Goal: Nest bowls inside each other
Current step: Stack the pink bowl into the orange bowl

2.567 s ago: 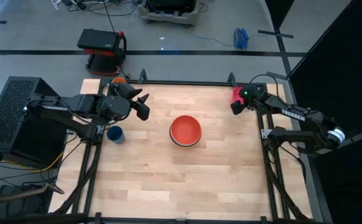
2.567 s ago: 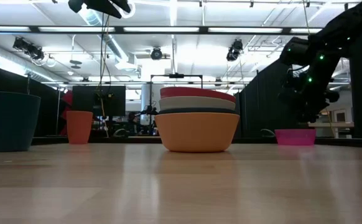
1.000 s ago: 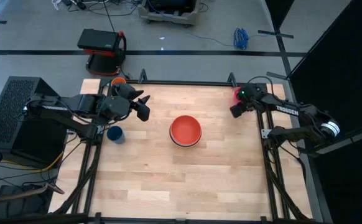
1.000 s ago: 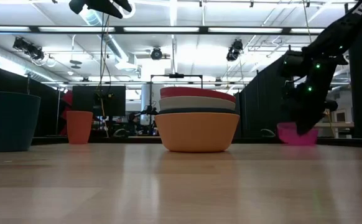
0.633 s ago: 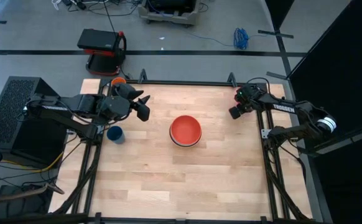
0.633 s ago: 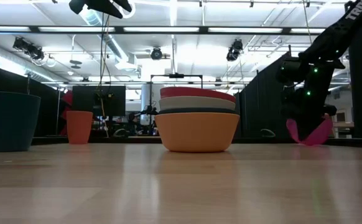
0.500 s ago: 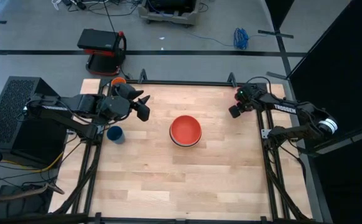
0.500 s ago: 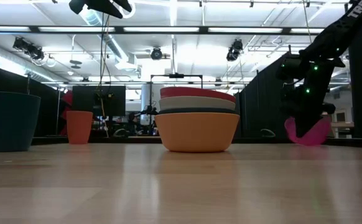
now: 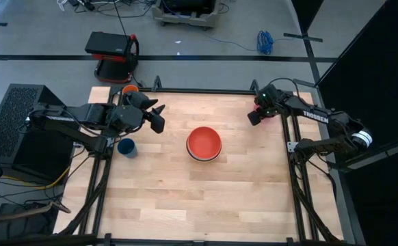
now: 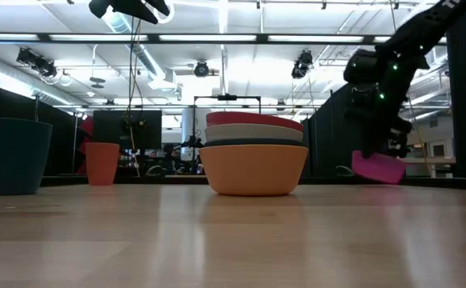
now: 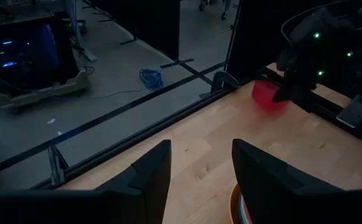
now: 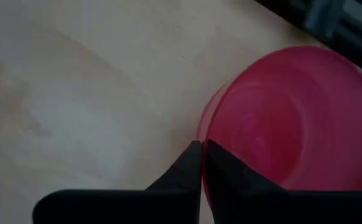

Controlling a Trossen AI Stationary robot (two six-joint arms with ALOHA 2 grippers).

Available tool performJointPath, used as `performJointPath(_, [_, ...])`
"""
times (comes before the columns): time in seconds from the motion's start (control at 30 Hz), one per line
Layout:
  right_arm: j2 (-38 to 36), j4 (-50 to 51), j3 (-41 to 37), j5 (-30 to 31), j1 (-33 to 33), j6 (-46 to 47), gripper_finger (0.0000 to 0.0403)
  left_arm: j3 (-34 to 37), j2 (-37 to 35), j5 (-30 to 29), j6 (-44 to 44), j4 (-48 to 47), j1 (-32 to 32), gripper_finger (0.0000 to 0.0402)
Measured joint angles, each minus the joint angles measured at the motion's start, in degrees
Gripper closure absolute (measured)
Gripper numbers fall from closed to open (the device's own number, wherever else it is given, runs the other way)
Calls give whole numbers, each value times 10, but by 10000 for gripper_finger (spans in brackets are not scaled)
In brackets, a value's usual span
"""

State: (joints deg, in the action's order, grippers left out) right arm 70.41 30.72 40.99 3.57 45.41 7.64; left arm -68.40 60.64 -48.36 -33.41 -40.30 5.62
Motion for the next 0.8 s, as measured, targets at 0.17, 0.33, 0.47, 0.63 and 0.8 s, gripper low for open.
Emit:
performJointPath(0.17, [-9,21,59,-28,-38,25,402,0,0,0,1,-1,0,243])
performJointPath(0.33, [-18,43,119,-56,-76,50,402,0,0,0,2,-1,0,243])
performJointPath(0.47, [-25,60,166,-78,-107,70,402,0,0,0,3,-2,0,243])
performJointPath(0.63, [-39,73,220,-105,-146,102,402,0,0,0,3,-1,0,243])
performJointPath(0.8, [-67,-15,224,-148,-196,149,403,0,0,0,4,3,0,243])
